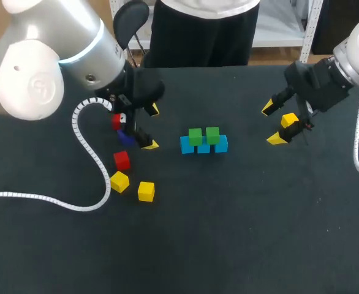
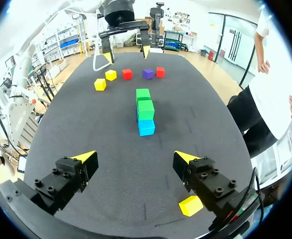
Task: Place the blue cubes, place green cubes on the blue cubes, place the yellow cubes on the green cubes, then place the red cubes on the yellow cubes, and place purple cube on the red cubes.
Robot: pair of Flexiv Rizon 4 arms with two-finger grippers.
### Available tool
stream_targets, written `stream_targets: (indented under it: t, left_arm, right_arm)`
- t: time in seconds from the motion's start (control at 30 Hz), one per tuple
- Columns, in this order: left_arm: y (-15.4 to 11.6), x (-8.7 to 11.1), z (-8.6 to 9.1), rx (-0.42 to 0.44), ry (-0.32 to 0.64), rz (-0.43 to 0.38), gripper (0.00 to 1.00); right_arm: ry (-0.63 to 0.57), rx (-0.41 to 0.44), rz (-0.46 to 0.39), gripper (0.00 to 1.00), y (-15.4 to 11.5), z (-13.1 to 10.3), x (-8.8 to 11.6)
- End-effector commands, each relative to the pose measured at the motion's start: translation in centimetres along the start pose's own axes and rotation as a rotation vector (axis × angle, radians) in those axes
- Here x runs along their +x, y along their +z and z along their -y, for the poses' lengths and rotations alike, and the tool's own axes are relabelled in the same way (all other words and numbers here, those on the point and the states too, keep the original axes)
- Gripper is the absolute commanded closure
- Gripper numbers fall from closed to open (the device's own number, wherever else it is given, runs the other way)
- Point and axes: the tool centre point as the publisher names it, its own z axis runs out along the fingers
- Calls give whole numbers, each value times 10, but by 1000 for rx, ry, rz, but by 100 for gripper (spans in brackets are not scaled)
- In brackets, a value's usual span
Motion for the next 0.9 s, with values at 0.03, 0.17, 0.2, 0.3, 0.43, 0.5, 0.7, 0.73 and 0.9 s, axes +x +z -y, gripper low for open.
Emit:
stream_targets:
  t: [0.03,0.17,0.2,0.3,0.43,0.5,0.7,0.73,0.9]
  left_arm:
    - [-2,3,3,-6,-5,1,0]
    - [-1,4,4,-4,-16,-2,0]
    - [-1,4,4,-4,-16,-2,0]
    - [-1,4,4,-4,-16,-2,0]
    - [-1,4,4,-4,-16,-2,0]
    - [-1,4,4,-4,-16,-2,0]
    - [-1,4,4,-4,-16,-2,0]
    - [-1,4,4,-4,-16,-2,0]
    - [-1,4,4,-4,-16,-2,0]
  right_arm:
    - [-1,0,2,0,0,0,0]
    - [-1,0,2,0,0,0,0]
    - [-1,0,2,0,0,0,0]
    - [-1,0,2,0,0,0,0]
    - [-1,0,2,0,0,0,0]
    - [-1,0,2,0,0,0,0]
    - [-1,0,2,0,0,0,0]
    - [-1,0,2,0,0,0,0]
    - [-1,0,2,0,0,0,0]
